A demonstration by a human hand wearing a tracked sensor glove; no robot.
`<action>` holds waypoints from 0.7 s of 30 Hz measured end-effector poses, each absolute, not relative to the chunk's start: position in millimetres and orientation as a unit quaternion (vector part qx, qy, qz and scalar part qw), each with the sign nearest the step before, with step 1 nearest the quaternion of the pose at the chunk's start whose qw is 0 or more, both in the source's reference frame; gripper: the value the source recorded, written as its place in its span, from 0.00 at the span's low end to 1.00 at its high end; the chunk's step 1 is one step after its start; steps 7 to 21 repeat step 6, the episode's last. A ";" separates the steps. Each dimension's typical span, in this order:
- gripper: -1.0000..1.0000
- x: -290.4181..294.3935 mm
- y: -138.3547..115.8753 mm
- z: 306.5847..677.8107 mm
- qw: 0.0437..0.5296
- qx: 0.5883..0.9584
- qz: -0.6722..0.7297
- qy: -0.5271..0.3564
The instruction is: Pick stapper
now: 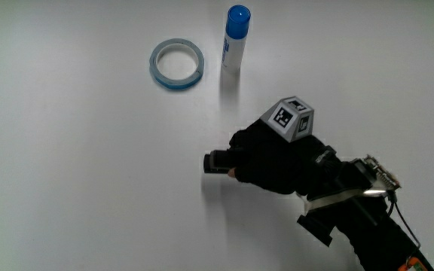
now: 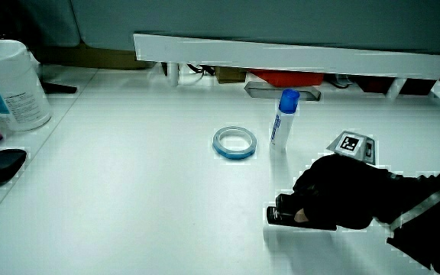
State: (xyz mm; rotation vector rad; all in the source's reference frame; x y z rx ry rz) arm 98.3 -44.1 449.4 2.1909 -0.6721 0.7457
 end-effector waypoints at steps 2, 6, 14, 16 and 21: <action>1.00 100.9 -49.6 436.5 0.337 0.860 0.282 -0.259; 1.00 102.1 -60.7 409.3 0.311 0.868 0.289 -0.258; 1.00 102.1 -60.7 409.3 0.311 0.868 0.289 -0.258; 1.00 102.1 -60.7 409.3 0.311 0.868 0.289 -0.258; 1.00 102.1 -60.7 409.3 0.311 0.868 0.289 -0.258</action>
